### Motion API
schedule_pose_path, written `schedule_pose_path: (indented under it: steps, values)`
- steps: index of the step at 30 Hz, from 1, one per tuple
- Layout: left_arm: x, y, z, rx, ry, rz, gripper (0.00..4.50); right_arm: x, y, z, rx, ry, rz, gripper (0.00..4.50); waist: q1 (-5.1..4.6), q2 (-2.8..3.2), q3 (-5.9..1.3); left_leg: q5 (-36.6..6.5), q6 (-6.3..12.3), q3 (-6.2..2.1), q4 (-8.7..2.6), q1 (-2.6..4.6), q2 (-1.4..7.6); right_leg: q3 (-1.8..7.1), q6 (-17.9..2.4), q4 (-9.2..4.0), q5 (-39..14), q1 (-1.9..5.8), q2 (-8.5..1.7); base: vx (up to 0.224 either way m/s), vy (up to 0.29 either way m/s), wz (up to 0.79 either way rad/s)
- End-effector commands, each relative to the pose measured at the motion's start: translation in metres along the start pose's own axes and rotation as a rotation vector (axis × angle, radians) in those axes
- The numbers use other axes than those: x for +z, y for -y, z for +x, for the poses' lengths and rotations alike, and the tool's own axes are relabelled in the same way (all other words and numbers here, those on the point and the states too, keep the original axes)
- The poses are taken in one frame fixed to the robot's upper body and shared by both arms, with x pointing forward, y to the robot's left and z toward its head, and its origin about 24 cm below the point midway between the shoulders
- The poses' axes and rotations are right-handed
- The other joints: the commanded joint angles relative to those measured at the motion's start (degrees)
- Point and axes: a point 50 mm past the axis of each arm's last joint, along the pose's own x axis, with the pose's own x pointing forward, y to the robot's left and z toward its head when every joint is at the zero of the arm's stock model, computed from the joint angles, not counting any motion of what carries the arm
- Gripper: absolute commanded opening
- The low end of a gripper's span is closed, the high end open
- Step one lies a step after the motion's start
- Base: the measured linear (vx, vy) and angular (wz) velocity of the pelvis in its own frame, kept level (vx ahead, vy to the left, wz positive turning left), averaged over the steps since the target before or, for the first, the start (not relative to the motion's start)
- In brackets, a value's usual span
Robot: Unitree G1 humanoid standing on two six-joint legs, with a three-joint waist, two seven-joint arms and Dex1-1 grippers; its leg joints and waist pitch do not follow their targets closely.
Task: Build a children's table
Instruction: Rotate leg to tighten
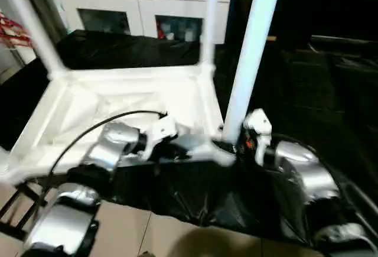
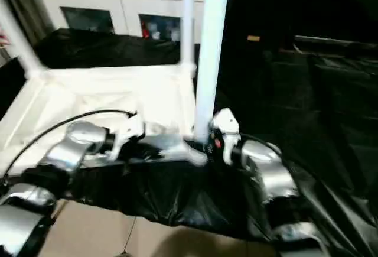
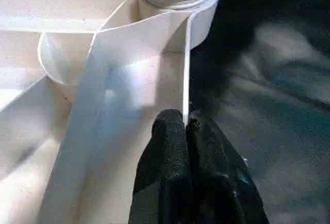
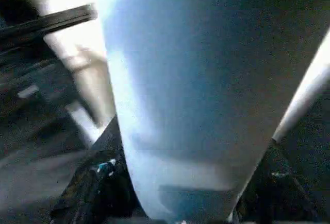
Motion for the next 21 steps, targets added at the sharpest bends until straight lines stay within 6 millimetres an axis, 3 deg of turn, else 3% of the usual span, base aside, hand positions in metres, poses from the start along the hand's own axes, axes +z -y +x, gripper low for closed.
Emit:
schedule_pose_path:
  steps: [1,8,11,17,18,21]
  values:
    - [0.030,-0.003,0.020,0.048,0.090,0.039,0.00,-0.031,-0.025,0.021,0.009,-0.109,0.131,1.99,0.01,-0.34,-2.37,-17.24,-0.20,-0.07,-4.57,0.27,0.84,2.09,-10.07,-5.42,-19.48,2.15,-2.98,0.000,0.000,0.00]
    - [0.052,-0.005,0.047,0.198,0.117,0.016,0.00,-0.027,-0.026,0.049,-0.271,-0.085,0.268,1.99,-0.42,-0.01,-2.33,-19.12,-1.18,-0.27,-4.87,0.56,0.72,2.10,-9.45,-5.71,-20.29,1.99,-2.80,0.000,0.000,0.00]
    - [0.059,-0.004,0.055,0.243,0.121,0.025,0.00,-0.019,-0.033,0.063,-0.300,-0.065,0.293,1.99,-0.42,-0.02,-2.36,-19.03,-1.00,-0.26,-4.86,0.43,0.70,2.14,-9.75,-5.57,-18.28,2.08,-2.73,0.000,0.000,0.00]
    - [0.058,0.001,0.059,0.247,0.124,0.025,0.00,-0.015,-0.036,0.069,-0.323,-0.040,0.261,1.99,-0.27,0.08,-2.47,-17.95,-0.54,-0.22,-4.88,0.24,0.68,2.09,-10.02,-5.39,-15.26,2.26,-2.74,0.000,0.000,0.00]
    - [0.058,0.001,0.059,0.247,0.124,0.025,0.00,-0.015,-0.036,0.069,-0.323,-0.040,0.261,2.55,-0.27,0.09,-2.45,-18.09,-0.47,-0.19,-4.87,0.26,0.66,2.09,-10.06,-5.41,-15.26,2.25,-2.70,0.000,0.000,0.00]
    - [0.055,0.001,0.055,0.230,0.123,0.031,0.00,-0.010,-0.033,0.068,-0.285,-0.005,0.260,2.80,-0.31,0.23,-2.36,-19.00,-0.11,-0.23,-5.02,0.25,0.69,2.09,-9.96,-5.57,-16.15,2.26,-2.75,0.000,0.000,0.00]
